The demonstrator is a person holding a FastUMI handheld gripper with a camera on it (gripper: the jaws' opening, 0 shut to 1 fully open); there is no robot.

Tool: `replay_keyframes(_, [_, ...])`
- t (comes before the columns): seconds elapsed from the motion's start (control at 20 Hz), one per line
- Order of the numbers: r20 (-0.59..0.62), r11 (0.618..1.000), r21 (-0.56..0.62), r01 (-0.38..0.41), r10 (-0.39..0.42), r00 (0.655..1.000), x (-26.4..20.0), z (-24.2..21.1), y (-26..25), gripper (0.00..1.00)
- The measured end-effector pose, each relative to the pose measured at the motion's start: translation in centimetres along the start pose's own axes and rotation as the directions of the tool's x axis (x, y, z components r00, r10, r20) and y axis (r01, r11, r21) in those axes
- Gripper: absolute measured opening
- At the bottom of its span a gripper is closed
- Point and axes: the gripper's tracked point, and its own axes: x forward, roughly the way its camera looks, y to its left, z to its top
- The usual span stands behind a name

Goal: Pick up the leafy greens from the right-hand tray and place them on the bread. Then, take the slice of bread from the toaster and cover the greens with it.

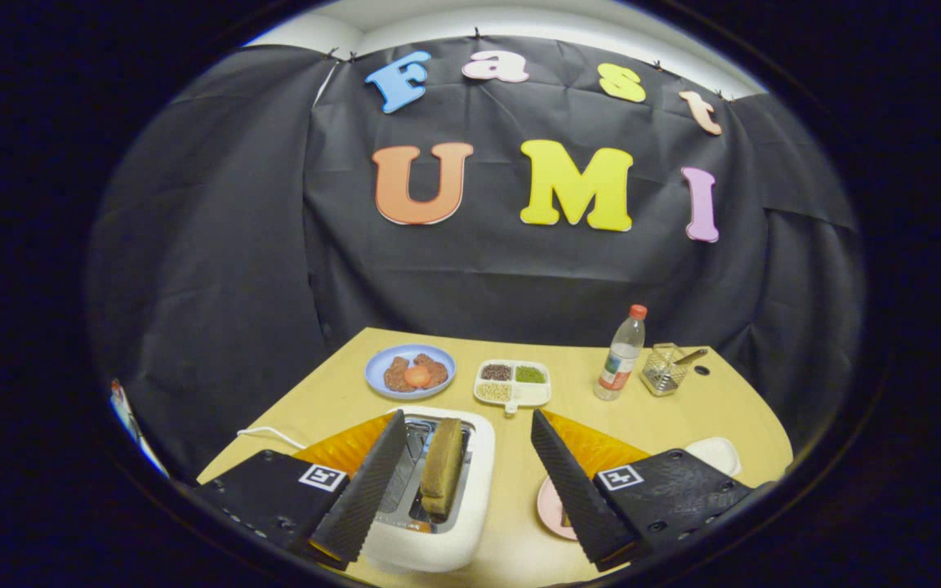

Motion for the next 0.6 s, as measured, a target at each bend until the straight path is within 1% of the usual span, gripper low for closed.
replay_keyframes(0.1, [-0.048,1.000,0.000,0.009,-0.009,0.999,1.8,-0.8,0.2,0.95])
replay_keyframes(0.2, [-0.084,1.000,-0.001,-0.003,0.002,0.996,3.3,-1.6,0.8,0.95])
replay_keyframes(0.3, [-0.113,1.000,0.001,-0.022,0.022,0.993,4.2,-2.3,1.7,0.75])
replay_keyframes(0.4, [-0.140,1.000,-0.021,0.005,-0.008,0.990,4.6,-2.8,1.3,0.54])
replay_keyframes(0.55, [-0.182,1.000,-0.009,0.002,-0.003,0.983,5.3,-3.9,1.7,0.54])
replay_keyframes(0.6, [-0.193,1.000,-0.001,-0.002,0.002,0.981,5.4,-4.2,1.8,0.44])
